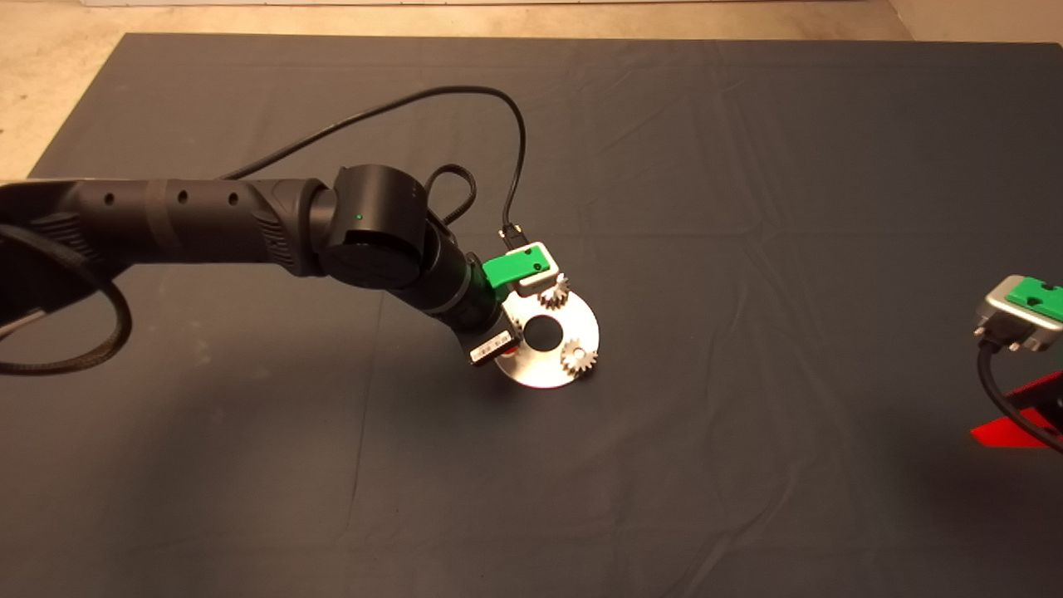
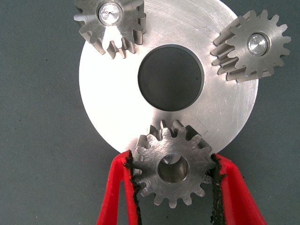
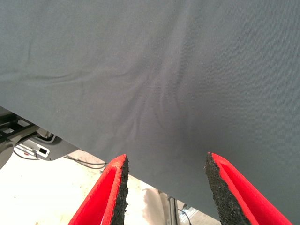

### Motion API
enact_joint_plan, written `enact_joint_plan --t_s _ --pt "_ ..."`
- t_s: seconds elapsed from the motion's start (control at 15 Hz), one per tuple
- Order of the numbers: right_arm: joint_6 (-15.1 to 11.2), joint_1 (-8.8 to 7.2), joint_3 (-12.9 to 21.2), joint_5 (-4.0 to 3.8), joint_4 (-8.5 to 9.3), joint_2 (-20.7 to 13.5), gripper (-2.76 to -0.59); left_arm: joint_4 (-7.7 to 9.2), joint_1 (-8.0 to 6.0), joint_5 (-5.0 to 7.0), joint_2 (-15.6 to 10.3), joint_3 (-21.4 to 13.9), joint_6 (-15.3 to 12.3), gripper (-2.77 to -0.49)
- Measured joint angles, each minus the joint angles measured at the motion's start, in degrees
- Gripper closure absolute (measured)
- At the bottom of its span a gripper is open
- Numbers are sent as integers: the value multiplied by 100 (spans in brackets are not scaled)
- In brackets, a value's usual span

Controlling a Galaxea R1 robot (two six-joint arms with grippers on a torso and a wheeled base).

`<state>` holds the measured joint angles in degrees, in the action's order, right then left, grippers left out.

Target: Install three planetary gears onto the carrier pins

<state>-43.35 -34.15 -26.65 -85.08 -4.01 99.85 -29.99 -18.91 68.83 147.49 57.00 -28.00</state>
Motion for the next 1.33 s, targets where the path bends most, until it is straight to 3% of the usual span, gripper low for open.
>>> enact_joint_plan --t_s 0.47,0.8,0.87,1.33 --pt "0 0 0 0 0 17 -118 -5 4 -105 -52 2 -2 -55" --pt "0 0 -52 -1 0 26 -119 -15 4 -87 -82 -5 4 -55" --pt "0 0 -57 0 0 30 -119 -18 17 -25 -113 -11 4 -55" --pt "0 0 -96 2 0 111 -118 -46 34 -39 -289 -138 4 -55"
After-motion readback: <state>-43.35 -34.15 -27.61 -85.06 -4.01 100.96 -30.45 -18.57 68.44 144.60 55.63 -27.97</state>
